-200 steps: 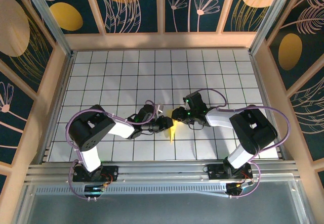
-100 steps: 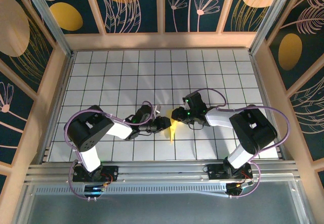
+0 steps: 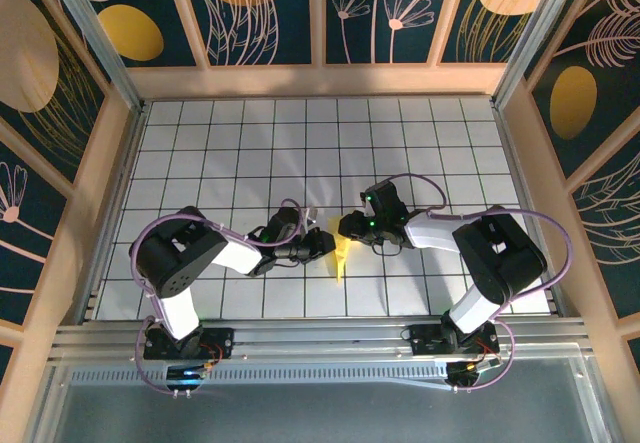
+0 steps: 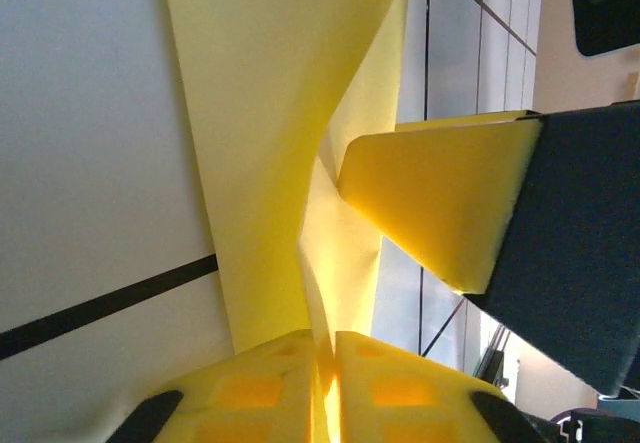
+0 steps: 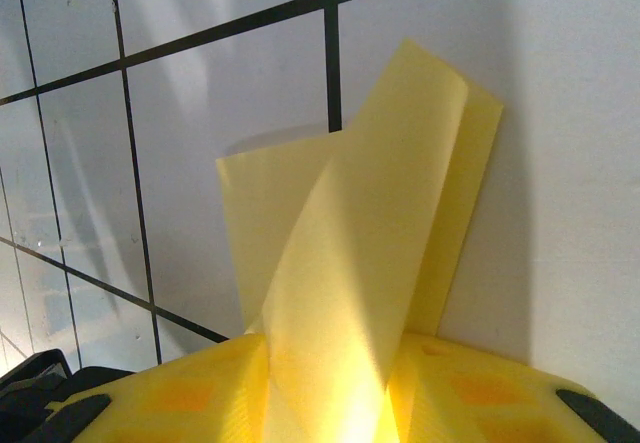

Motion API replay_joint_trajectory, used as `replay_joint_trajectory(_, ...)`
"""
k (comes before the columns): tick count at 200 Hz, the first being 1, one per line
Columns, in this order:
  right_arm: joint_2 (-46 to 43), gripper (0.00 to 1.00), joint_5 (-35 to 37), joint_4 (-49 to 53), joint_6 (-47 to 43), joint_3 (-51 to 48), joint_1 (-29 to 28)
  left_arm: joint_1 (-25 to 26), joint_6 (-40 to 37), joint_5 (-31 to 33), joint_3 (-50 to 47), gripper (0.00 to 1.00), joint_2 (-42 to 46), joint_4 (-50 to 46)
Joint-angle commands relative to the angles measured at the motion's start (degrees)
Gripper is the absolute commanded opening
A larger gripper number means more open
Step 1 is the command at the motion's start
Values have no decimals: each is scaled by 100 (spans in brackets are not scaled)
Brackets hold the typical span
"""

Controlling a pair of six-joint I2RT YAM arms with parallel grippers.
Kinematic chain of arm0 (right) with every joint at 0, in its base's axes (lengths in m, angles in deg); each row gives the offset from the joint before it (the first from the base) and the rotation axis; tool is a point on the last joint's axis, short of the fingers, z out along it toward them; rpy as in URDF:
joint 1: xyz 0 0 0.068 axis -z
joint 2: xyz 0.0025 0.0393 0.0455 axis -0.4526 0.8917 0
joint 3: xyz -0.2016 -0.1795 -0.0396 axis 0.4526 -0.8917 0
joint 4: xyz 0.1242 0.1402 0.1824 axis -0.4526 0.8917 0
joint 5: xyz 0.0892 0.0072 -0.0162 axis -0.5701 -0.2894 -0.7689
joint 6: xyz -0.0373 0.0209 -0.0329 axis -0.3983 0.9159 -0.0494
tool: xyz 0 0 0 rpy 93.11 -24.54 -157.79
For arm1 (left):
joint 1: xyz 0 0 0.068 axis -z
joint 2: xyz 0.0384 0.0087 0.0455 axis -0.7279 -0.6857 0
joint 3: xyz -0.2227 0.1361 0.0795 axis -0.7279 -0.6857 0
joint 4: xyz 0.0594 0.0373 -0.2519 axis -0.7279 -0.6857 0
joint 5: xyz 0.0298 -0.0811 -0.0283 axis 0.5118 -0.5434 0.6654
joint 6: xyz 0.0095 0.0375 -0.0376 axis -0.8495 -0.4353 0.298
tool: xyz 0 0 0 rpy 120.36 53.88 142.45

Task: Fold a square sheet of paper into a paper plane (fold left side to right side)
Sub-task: Fold the wing for the fifth time at the center of the table.

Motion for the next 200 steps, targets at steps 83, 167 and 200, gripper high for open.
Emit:
replay_joint_trajectory(83, 31, 40, 214, 289, -130, 104, -78, -33, -209, 247, 199, 1, -197, -532)
replay_joint_trajectory(167, -231, 40, 258, 388, -107, 157, -69, -37, -373, 373, 364, 0, -394, -882)
replay_joint_trajectory(200, -261, 41, 285, 387, -111, 152, -60, -29, -379, 352, 377, 0, -429, -874)
